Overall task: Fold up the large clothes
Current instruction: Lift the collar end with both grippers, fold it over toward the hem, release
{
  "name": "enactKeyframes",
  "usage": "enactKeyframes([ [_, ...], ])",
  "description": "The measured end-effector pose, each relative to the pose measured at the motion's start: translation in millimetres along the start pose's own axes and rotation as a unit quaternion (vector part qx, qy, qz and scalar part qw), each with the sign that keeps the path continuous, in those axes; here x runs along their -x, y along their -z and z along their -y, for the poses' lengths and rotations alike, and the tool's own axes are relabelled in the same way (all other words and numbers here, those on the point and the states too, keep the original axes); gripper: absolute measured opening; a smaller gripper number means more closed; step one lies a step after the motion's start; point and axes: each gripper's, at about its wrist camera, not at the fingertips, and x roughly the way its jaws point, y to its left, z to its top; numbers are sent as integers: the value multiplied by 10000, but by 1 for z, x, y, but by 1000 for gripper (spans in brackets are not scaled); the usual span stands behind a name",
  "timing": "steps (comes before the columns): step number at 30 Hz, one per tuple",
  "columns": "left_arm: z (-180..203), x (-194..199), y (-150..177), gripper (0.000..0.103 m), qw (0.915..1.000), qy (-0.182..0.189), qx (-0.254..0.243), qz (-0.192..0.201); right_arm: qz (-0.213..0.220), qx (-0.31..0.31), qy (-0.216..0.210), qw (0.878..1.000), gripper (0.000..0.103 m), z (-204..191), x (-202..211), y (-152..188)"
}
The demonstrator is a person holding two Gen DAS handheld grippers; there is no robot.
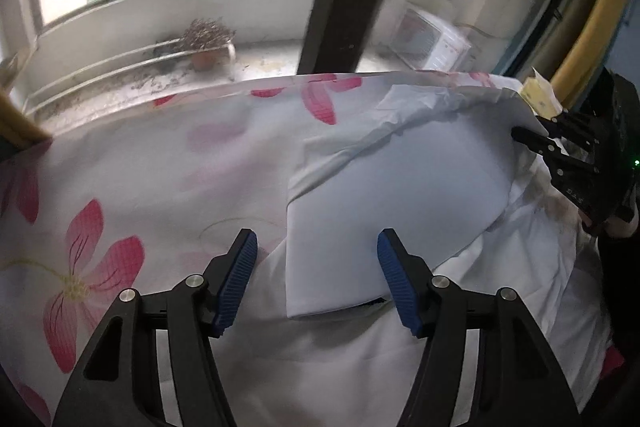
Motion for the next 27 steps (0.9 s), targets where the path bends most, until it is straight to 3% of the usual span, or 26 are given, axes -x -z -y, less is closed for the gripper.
enactKeyframes([
  [1, 3, -1, 0, 43, 9999, 158, -43, 2, -4, 49, 62, 10000, 15, -2, 0, 3],
  [7, 11, 17, -6, 17, 9986, -81, -177, 491, 199, -70, -6, 9998, 17, 2, 11, 12],
  [13, 32, 41, -3, 16, 9928, -272, -571, 1014, 136, -272, -302, 9991, 24, 7, 18, 15],
  [19, 55, 66, 24, 16, 9816, -259, -1002, 1604, 44, -275, -303, 9992, 29, 0, 24, 28],
  [27, 74, 81, 53, 16, 9754, -356, -1341, 1714, 302, -548, -560, 9965, 29, -2, 47, 39],
])
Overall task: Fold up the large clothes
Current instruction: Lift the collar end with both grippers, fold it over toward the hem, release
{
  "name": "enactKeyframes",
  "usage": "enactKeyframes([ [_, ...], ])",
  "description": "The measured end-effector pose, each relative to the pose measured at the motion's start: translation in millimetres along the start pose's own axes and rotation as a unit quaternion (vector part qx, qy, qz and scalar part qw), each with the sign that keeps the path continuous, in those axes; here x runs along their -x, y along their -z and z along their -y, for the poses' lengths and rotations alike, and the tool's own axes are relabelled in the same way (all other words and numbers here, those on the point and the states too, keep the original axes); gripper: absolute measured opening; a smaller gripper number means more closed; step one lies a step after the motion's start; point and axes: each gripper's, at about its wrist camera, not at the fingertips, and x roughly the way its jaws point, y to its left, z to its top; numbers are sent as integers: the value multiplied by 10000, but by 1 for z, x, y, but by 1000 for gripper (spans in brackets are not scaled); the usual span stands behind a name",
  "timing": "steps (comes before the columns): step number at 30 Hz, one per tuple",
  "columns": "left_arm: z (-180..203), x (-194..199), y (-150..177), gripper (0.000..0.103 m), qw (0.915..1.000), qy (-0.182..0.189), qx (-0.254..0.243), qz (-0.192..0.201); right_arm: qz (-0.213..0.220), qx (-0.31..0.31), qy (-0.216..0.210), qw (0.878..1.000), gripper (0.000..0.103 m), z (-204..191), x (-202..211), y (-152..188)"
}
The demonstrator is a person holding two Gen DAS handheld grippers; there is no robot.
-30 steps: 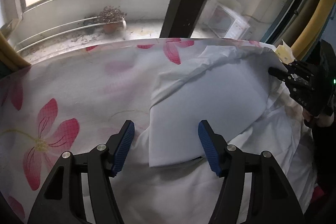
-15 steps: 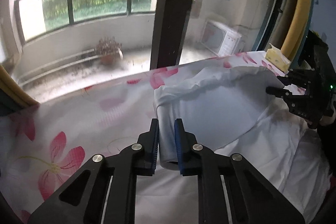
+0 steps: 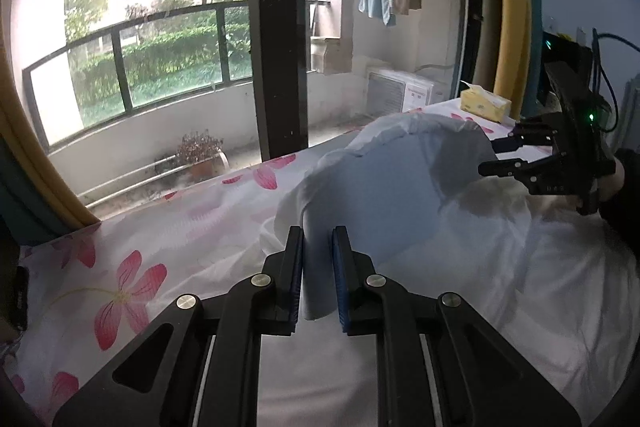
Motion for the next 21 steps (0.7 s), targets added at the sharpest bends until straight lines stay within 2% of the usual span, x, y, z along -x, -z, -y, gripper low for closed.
enactKeyframes([
  [9, 18, 19, 20, 16, 9997, -168, -182, -56, -63, -9, -20, 10000, 29, -17, 15, 22],
  [15, 27, 27, 33, 16, 9985, -386, -234, -310, -169, 24, -73, 9998, 29, -33, 24, 33],
  [21, 23, 37, 33, 16, 9987, -435, -200, -201, -81, 15, -90, 9999, 29, -34, 38, 34],
])
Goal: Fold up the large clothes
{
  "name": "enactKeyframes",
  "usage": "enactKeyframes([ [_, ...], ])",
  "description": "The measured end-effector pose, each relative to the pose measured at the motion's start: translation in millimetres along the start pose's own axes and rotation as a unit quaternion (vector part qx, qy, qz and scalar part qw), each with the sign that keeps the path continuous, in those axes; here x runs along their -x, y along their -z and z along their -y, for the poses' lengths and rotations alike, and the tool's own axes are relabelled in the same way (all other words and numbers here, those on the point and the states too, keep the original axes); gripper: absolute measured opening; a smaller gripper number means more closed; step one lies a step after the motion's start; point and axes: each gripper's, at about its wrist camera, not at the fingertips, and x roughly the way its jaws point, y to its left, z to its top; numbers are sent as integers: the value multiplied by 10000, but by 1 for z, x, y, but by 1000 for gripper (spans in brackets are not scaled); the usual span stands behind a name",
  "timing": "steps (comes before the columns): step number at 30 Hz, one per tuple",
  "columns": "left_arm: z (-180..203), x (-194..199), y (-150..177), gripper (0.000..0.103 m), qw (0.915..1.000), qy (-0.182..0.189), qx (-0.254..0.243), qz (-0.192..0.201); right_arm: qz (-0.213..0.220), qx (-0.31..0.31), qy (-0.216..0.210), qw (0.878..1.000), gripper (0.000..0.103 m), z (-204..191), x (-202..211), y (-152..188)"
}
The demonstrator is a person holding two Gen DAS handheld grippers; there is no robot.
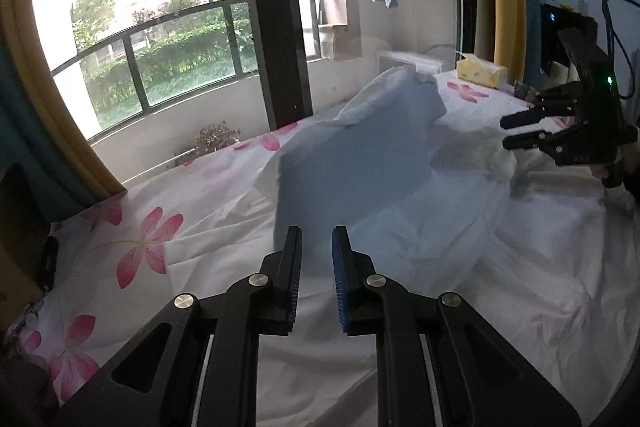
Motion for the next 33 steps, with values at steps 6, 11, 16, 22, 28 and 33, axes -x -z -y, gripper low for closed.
enactKeyframes([
  [6, -15, 7, -7, 16, 9991, 106, 391, 84, 295, -89, 14, 9995, 31, 17, -1, -42],
  [11, -38, 5, -22, 35, 9944, 211, 1014, 200, 482, 250, -153, 9984, 74, 23, -22, -94],
  [16, -55, -11, -48, 37, 9845, 436, 1672, 311, 471, -19, -550, 9974, 74, 33, -50, -139],
  [22, -50, -49, -72, 38, 9833, 460, 1755, 102, -62, -511, -654, 9965, 74, 40, -92, -156],
  [28, -32, -56, -65, 38, 9808, 835, 1734, -301, -293, -372, -845, 9953, 74, 30, -86, -134],
  [33, -17, -41, -47, 38, 9780, 1090, 1725, -444, -357, -589, -811, 9943, 74, 30, -57, -106],
])
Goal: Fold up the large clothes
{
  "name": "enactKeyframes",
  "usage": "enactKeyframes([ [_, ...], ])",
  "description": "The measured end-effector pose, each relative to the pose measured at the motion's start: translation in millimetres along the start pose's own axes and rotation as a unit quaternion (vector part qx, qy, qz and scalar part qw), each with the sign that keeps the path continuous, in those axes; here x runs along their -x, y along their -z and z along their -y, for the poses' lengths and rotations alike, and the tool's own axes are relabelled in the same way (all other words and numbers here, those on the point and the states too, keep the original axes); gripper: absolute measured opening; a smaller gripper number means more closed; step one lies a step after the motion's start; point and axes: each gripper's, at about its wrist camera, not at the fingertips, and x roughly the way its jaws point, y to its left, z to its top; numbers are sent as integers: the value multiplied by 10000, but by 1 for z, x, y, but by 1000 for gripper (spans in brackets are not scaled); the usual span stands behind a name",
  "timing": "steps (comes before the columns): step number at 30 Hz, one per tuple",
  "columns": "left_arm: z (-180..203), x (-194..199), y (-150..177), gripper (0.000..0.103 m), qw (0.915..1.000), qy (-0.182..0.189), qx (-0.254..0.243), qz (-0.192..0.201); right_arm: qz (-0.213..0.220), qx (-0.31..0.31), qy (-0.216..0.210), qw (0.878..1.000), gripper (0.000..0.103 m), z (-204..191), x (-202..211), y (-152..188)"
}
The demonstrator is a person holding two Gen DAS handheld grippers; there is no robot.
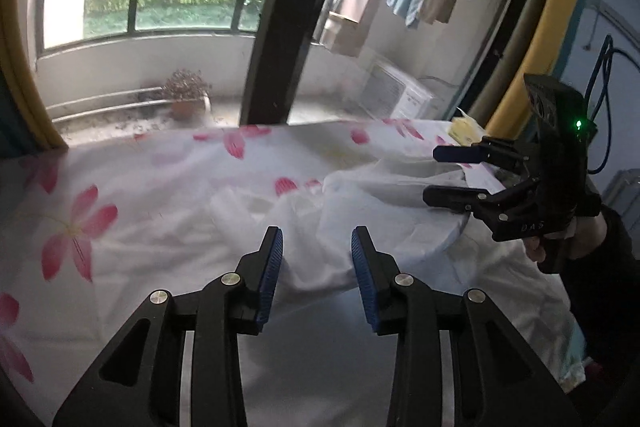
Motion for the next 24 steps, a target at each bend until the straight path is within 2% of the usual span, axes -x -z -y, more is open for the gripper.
enactKeyframes([
  [9, 13, 5, 48, 38, 9987, -325, -28, -384, -353, -175, -101, 9992, 75, -36, 7, 64],
  [14, 9, 8, 67, 38, 9974, -421, 278, -514, -524, -309, -270, 9978, 75, -55, 1, 94],
  [17, 10, 11, 72, 38, 9972, -376, 372, -534, -414, -265, -204, 9986, 75, -59, 6, 99],
  [19, 11, 10, 74, 38, 9971, -358, 389, -552, -192, -261, -187, 9993, 75, -56, 17, 96],
  [22, 9, 6, 76, 38, 9966, -368, 449, -589, 134, -221, 38, 9997, 75, -49, 29, 82],
  [24, 6, 3, 77, 38, 9959, -383, 521, -628, 239, -230, 37, 9994, 74, -45, 29, 72],
])
